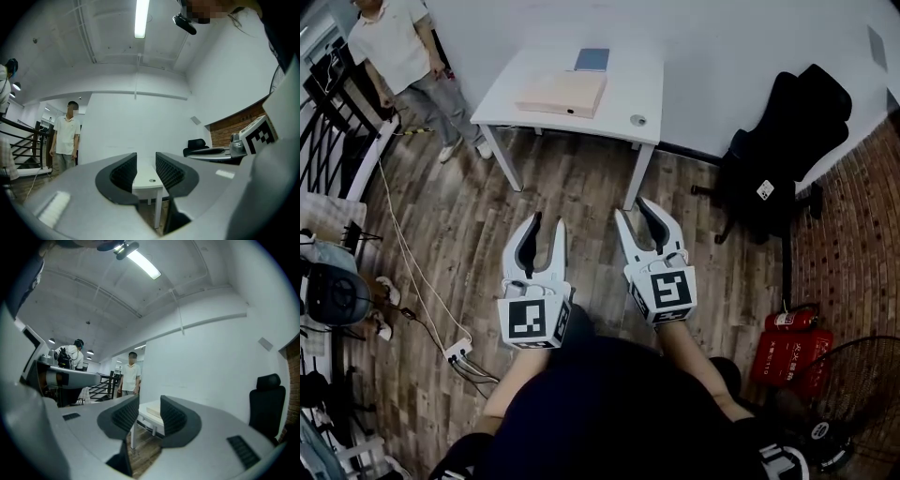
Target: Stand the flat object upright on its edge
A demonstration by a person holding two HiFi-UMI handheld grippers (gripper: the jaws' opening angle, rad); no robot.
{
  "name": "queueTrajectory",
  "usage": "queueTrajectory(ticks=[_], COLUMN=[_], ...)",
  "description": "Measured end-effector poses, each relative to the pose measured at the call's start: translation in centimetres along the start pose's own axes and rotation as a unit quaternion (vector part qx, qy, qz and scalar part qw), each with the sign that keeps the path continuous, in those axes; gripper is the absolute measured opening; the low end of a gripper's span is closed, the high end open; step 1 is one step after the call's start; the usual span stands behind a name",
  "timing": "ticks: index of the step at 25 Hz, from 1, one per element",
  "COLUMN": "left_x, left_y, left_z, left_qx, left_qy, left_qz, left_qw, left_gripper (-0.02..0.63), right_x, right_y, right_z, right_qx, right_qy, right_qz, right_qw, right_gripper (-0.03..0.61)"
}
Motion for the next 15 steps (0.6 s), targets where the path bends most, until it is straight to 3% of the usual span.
queueTrajectory(ticks=[15], left_x=[10.3], left_y=[0.5], left_z=[7.0], left_qx=[-0.003], left_qy=[-0.001], left_qz=[0.007], left_qw=[1.0], left_gripper=[0.114], right_x=[12.1], right_y=[-0.5], right_z=[-3.0], right_qx=[-0.004], right_qy=[-0.014], right_qz=[0.006], right_qw=[1.0], right_gripper=[0.133])
Point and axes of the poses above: the fingertips, and each gripper's own axes: x forward along the fingers, z to its left, y out of its underside, the point moved 8 cm from there along -x, backward along the fingers, and after that the axes turned 9 degrees about z, right-handed, at the moved point
